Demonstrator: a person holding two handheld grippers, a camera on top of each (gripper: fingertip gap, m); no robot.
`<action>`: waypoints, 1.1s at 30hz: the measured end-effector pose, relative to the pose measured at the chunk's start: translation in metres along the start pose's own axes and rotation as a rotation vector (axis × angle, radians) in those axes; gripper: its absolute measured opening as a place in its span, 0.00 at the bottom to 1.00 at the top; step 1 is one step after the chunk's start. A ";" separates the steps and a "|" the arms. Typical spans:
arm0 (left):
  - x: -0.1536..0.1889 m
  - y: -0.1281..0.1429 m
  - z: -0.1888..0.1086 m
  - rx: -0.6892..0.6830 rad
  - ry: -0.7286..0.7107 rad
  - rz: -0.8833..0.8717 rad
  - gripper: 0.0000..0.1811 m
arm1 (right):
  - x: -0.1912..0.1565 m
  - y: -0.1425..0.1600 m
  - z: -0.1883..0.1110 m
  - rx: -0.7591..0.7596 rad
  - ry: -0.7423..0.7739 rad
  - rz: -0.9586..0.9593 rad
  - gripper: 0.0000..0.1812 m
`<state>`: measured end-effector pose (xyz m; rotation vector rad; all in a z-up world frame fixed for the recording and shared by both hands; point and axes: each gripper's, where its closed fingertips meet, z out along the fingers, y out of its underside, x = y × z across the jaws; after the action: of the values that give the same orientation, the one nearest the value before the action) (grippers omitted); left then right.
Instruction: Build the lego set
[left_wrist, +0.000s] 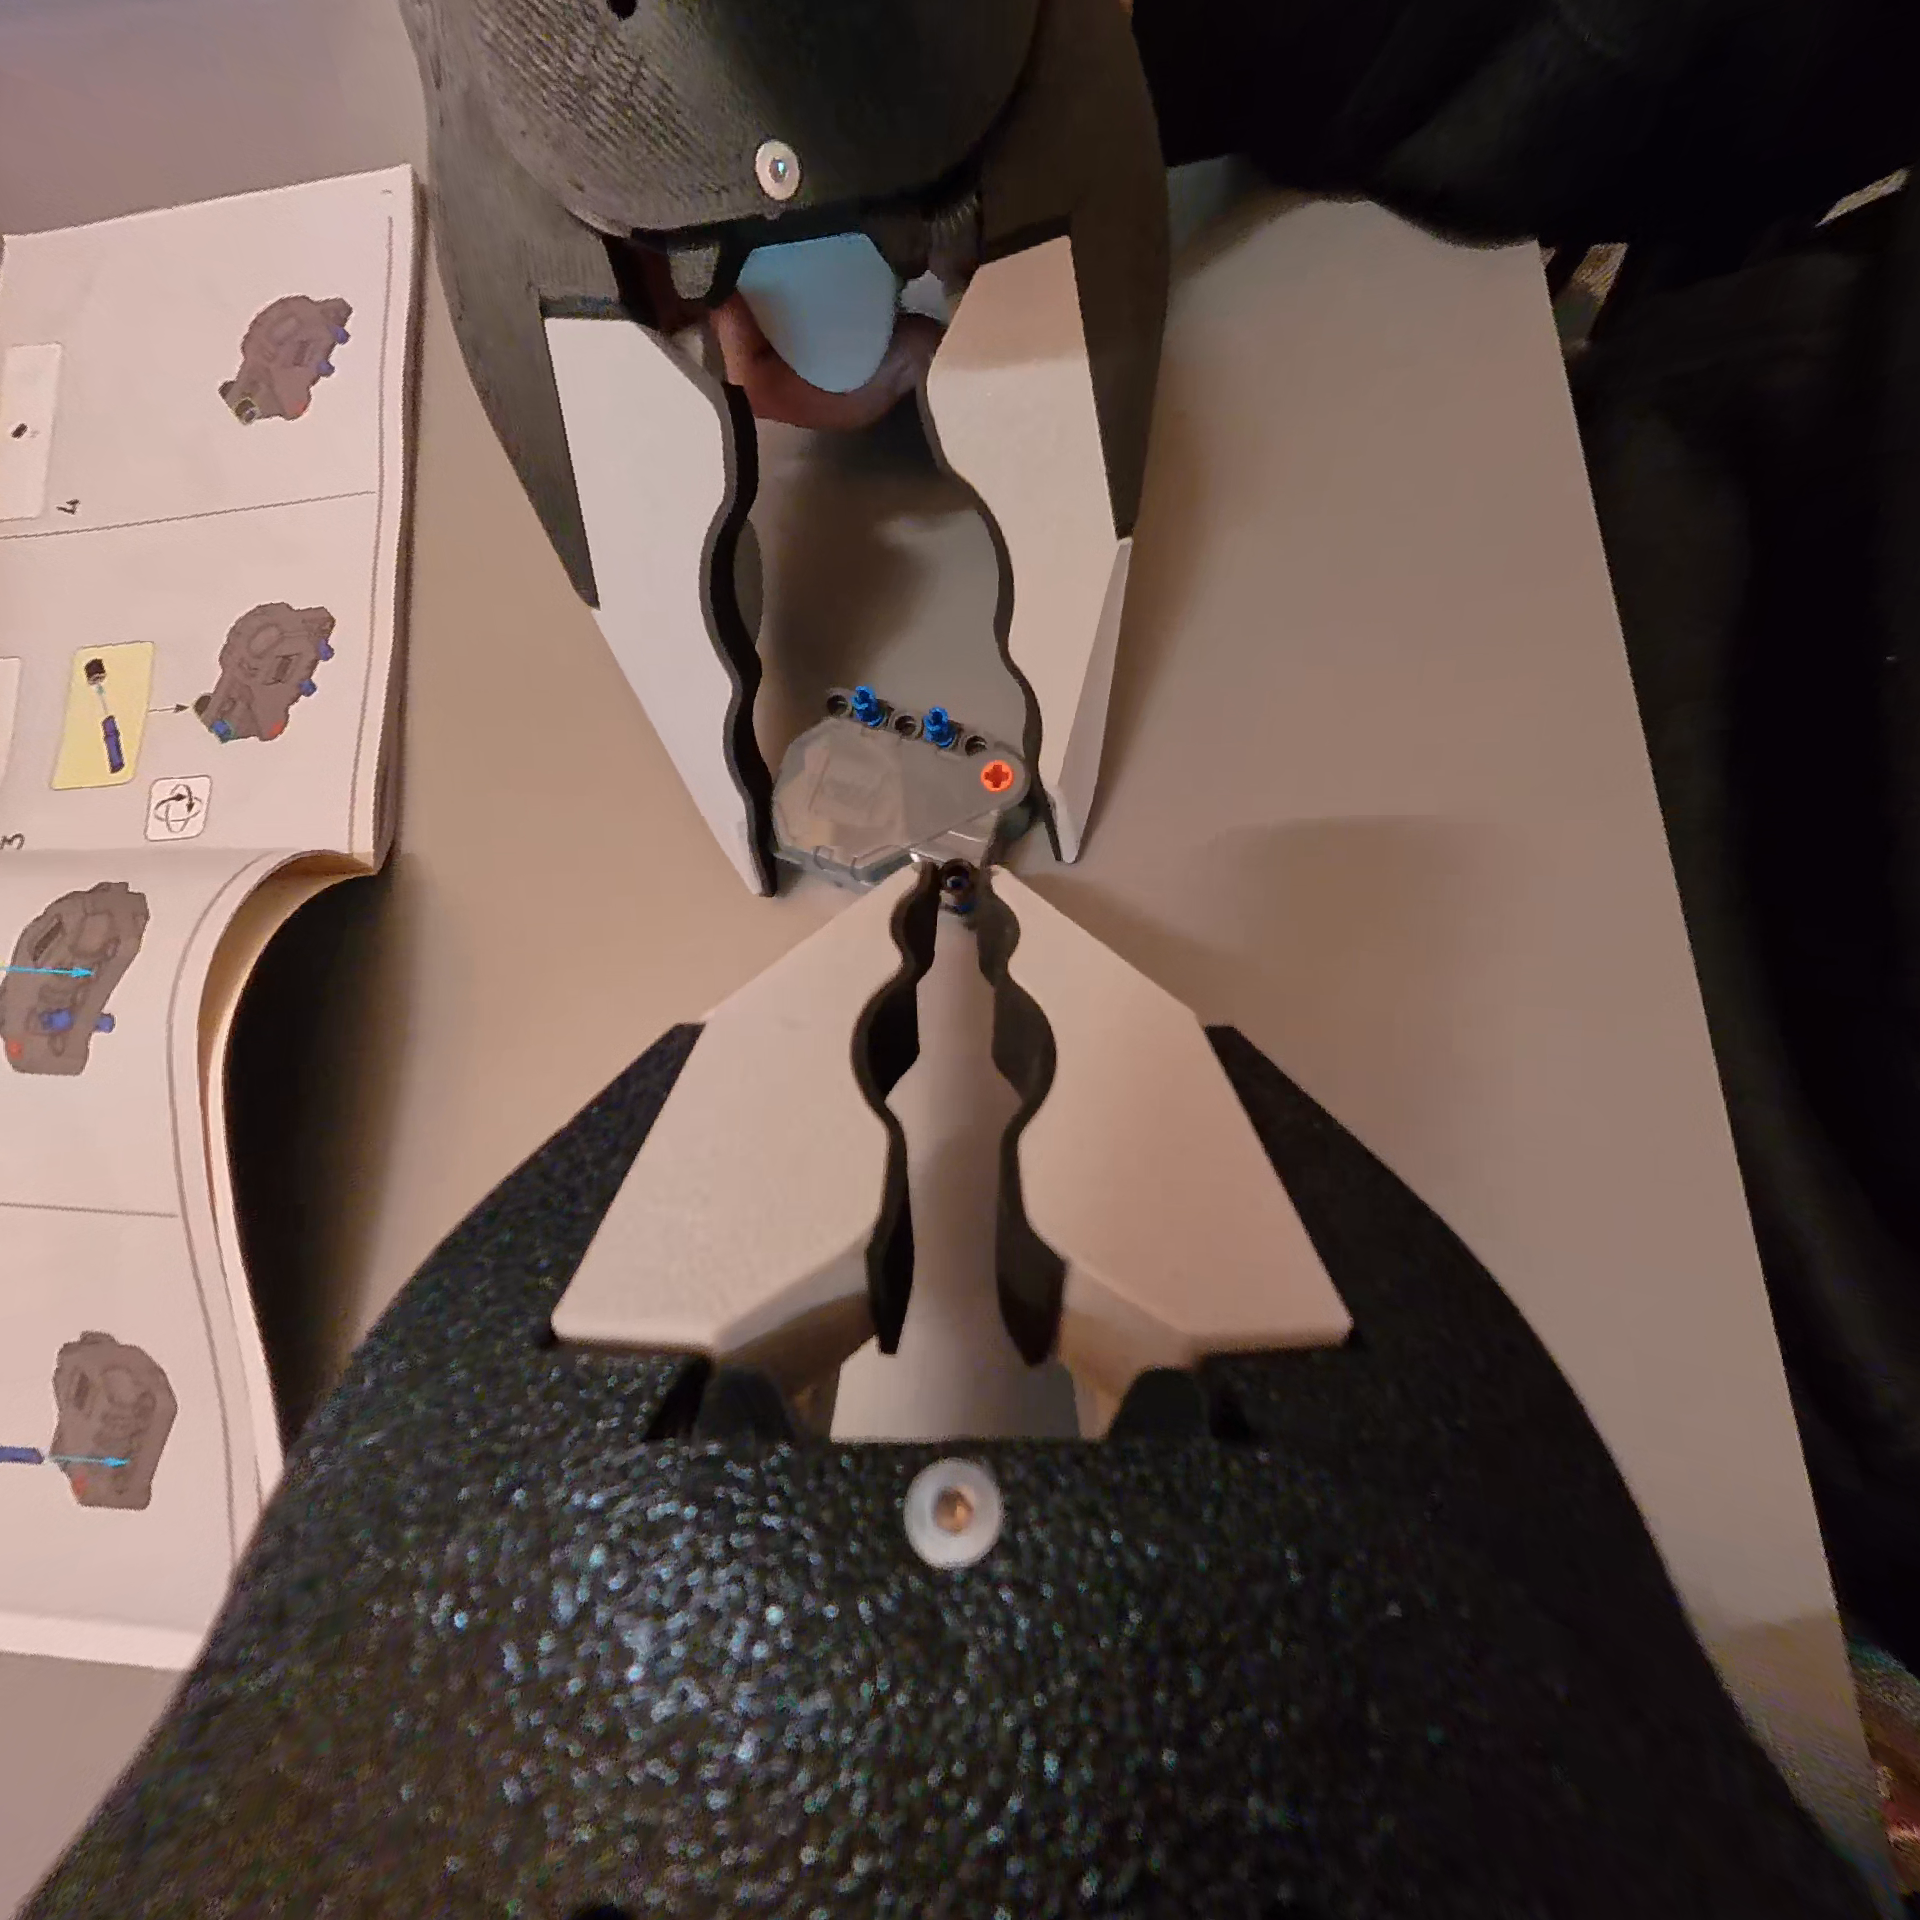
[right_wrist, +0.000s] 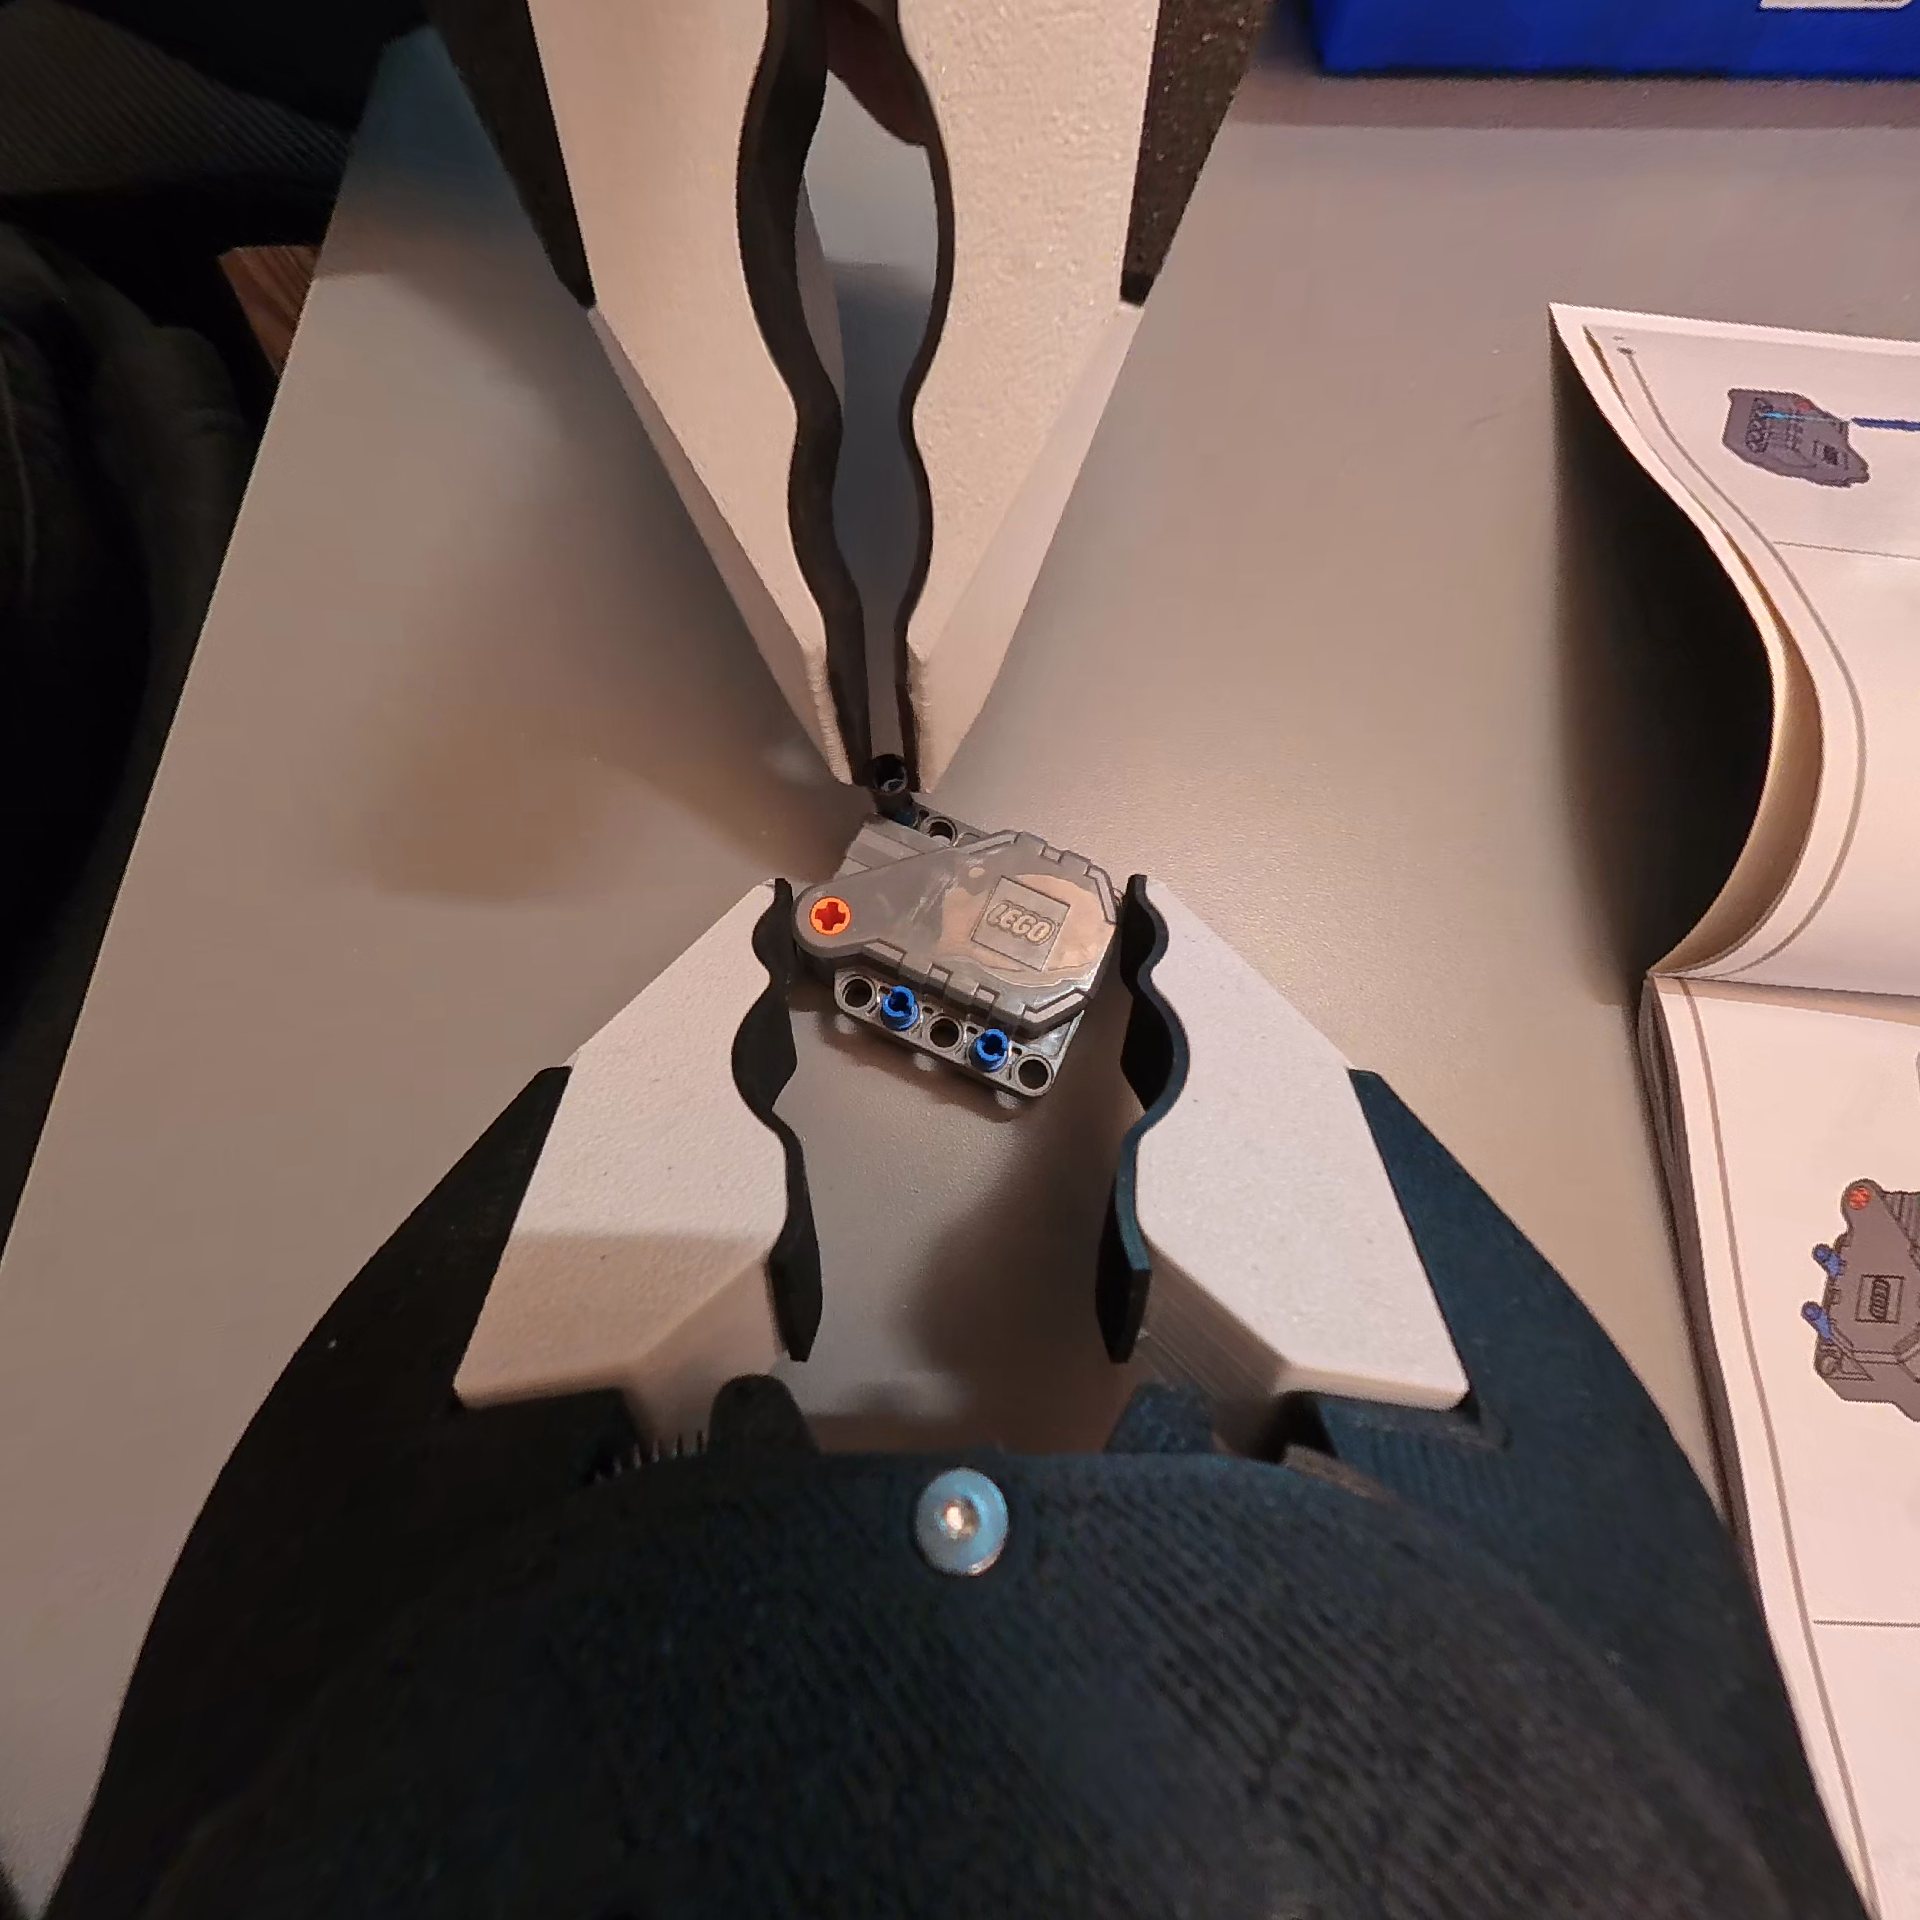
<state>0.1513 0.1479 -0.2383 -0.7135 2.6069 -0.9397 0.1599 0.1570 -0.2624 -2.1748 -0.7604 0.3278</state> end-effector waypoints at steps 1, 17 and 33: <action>0.000 0.000 0.001 -0.006 0.000 0.001 0.02 | 0.000 0.000 0.000 0.000 0.000 0.000 0.34; 0.000 0.000 0.001 0.119 0.049 -0.097 0.02 | 0.000 0.000 0.000 0.000 0.000 0.000 0.34; 0.001 0.000 0.001 0.225 0.094 -0.172 0.02 | 0.000 0.000 0.000 0.000 0.000 0.000 0.34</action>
<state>0.1507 0.1473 -0.2391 -0.8610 2.4930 -1.3221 0.1601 0.1569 -0.2624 -2.1749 -0.7611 0.3280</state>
